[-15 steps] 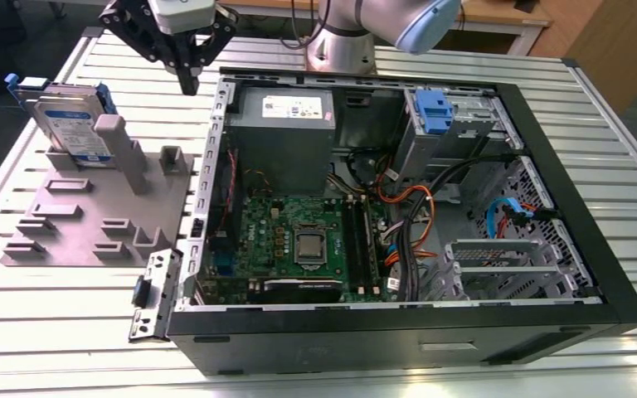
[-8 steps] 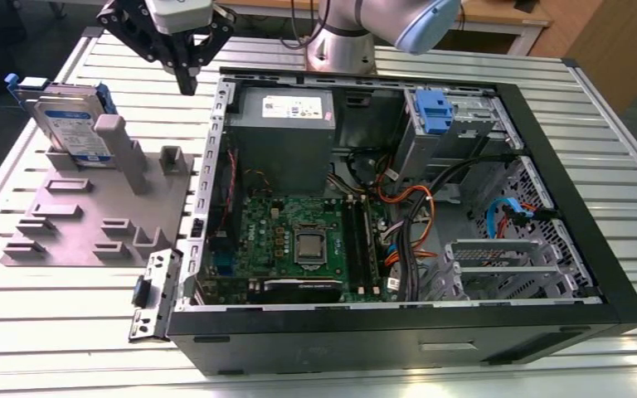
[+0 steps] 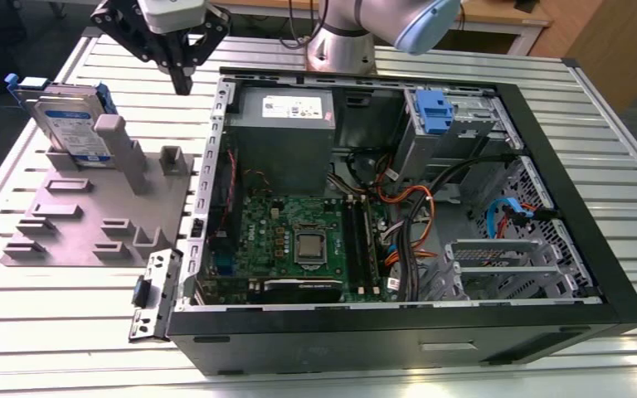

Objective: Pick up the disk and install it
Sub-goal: 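Reach for the disk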

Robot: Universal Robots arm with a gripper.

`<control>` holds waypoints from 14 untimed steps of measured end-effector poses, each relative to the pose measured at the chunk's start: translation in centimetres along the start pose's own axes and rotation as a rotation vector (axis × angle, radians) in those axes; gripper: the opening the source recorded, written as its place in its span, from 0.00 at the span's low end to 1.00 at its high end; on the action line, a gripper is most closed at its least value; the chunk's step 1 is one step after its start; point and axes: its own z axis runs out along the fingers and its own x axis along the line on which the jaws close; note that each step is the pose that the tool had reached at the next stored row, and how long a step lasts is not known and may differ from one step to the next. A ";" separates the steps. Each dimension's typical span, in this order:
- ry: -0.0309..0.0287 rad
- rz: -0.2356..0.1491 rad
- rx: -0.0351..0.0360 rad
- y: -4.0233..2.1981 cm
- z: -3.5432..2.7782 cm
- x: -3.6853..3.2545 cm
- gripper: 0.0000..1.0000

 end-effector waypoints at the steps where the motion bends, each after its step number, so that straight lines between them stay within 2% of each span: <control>1: 0.0000 0.000 0.0000 -0.01 0.00 0.09 0.11; 9: 0.0000 0.000 0.0000 -0.06 -0.02 0.87 0.11; 14: 0.0000 0.000 0.0000 -0.07 -0.02 0.97 0.11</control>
